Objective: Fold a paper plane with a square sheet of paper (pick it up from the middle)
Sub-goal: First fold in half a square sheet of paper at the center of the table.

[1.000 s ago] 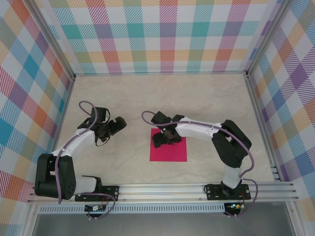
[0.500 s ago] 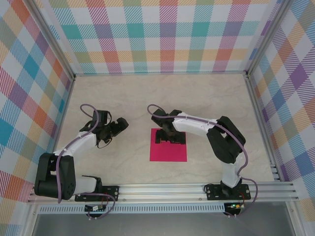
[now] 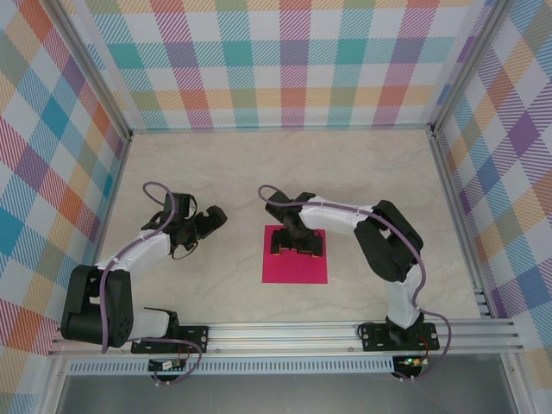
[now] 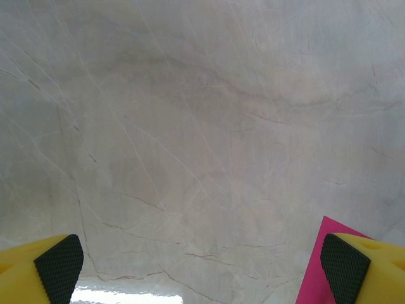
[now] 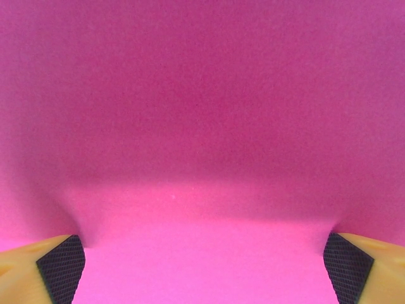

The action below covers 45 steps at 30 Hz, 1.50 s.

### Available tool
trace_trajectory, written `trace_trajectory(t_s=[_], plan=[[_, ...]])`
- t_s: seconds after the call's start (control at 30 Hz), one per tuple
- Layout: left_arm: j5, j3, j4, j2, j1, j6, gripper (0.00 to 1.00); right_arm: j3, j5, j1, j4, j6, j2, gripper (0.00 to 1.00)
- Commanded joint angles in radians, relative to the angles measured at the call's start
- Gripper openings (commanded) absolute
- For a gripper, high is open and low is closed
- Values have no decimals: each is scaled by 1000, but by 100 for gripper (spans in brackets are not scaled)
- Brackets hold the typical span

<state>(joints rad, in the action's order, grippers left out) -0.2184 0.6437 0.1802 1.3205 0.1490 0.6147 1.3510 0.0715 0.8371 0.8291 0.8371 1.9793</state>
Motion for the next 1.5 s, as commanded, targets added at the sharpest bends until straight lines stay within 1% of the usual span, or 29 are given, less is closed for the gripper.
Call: trace_trajectory(t_s=[0.0,0.13,0.33,0.53,0.7,0.73,0.8,0.87,0.9,0.93,0.97,1.03,1.2,1.33,1.43,1.47], plan=[[-1,-15,2,0,21,16,99,-26,-1,-6,2,-7,82,97],[-1,-15,5,0,26,19,99,-27,7,-5,14,-14,116,93],[4,-16,13,-1,31,23,99,-36,13,-7,3,-18,127,89],[4,-17,19,-4,35,25,99,-61,-33,-26,-39,-24,102,85],[5,-20,24,-12,39,27,99,-79,-42,-41,-83,-34,36,79],[6,-19,25,-12,41,29,99,-83,-42,-43,-98,-39,16,76],[7,-22,25,-16,44,33,99,-87,-47,-44,-128,-50,-20,67],[3,-24,20,-18,53,39,98,-90,-61,-43,-161,-62,-54,55],[1,-26,17,-21,59,42,98,-95,-73,-44,-185,-69,-71,47],[-1,-27,12,-20,65,46,97,-108,-95,-44,-225,-80,-97,33],[-4,-29,9,-22,71,49,97,-128,-114,-46,-264,-83,-121,26],[-13,-34,-4,-22,87,57,96,-173,-167,-53,-367,-91,-176,19],[-35,-51,-54,-20,127,90,95,-244,-334,-87,-544,-95,-268,14],[-66,-61,-108,-15,160,121,91,-313,-524,-130,-705,-59,-308,15],[-79,-67,-154,-13,187,141,87,-370,-610,-158,-806,-13,-311,16],[-79,-66,-162,-12,196,145,86,-387,-621,-168,-823,-2,-308,17]])
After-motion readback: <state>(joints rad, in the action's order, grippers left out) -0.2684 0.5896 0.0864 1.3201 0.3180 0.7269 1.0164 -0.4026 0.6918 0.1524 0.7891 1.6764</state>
